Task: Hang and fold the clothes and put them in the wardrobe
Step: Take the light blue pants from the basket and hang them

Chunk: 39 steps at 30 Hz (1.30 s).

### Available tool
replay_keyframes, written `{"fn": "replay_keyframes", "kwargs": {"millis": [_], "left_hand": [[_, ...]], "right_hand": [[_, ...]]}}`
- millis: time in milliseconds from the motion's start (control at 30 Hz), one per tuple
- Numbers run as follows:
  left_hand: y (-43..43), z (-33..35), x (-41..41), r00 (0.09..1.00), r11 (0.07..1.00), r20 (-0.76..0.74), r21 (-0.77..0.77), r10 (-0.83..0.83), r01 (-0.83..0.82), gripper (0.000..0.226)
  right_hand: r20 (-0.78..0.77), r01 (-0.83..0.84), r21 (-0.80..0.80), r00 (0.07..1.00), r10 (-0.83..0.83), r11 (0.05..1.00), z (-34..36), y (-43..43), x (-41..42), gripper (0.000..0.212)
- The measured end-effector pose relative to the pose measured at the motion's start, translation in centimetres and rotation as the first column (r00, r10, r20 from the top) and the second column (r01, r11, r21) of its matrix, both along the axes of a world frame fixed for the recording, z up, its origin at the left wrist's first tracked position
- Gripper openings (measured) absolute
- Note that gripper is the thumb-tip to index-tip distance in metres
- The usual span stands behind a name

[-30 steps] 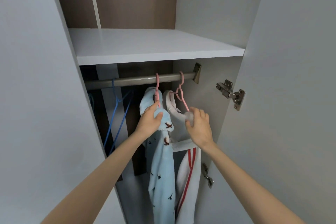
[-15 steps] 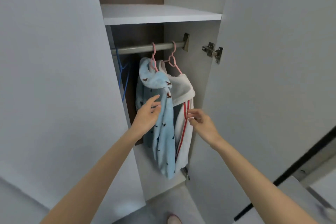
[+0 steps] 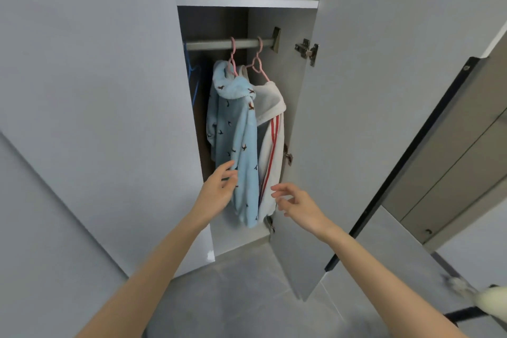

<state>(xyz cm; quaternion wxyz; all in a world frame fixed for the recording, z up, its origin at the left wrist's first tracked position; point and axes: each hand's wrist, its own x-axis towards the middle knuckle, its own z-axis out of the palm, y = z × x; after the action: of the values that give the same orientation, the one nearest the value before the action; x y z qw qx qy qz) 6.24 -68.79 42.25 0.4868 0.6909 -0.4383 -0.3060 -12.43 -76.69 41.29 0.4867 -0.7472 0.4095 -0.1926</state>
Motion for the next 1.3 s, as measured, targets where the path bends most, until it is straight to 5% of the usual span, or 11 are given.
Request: {"fn": "replay_keyframes", "kwargs": {"millis": [233, 467, 867, 1033, 1300], "left_hand": [[8.2, -3.3, -5.1, 0.98, 0.979, -0.02, 0.051, 0.199, -0.198, 0.035], [22.8, -7.0, -10.6, 0.866, 0.861, -0.034, 0.136, 0.499, -0.49, 0.032], [49.1, -11.8, -18.1, 0.476, 0.459, -0.033, 0.331, 0.879, -0.825, 0.03], [57.0, -13.8, -20.2, 0.443, 0.401, 0.051, 0.342, 0.895, -0.85, 0.022], [64.9, -20.9, -18.1, 0.44, 0.421, -0.081, 0.482, 0.895, -0.768, 0.031]], "right_hand": [[0.002, -0.174, 0.011, 0.985, 0.174, 0.985, -1.7, 5.1, -3.2, 0.023], [-0.026, -0.428, 0.076, 0.902, 0.431, 0.901, -6.0, 13.4, -5.5, 0.023], [-0.186, -0.81, 0.214, 0.515, 0.837, 0.546, -12.8, 32.9, -3.1, 0.025], [-0.255, -0.838, 0.301, 0.388, 0.886, 0.454, -16.5, 40.7, -1.9, 0.028], [-0.351, -0.714, 0.4, 0.46, 0.816, 0.575, -24.6, 48.6, 0.3, 0.035]]}}
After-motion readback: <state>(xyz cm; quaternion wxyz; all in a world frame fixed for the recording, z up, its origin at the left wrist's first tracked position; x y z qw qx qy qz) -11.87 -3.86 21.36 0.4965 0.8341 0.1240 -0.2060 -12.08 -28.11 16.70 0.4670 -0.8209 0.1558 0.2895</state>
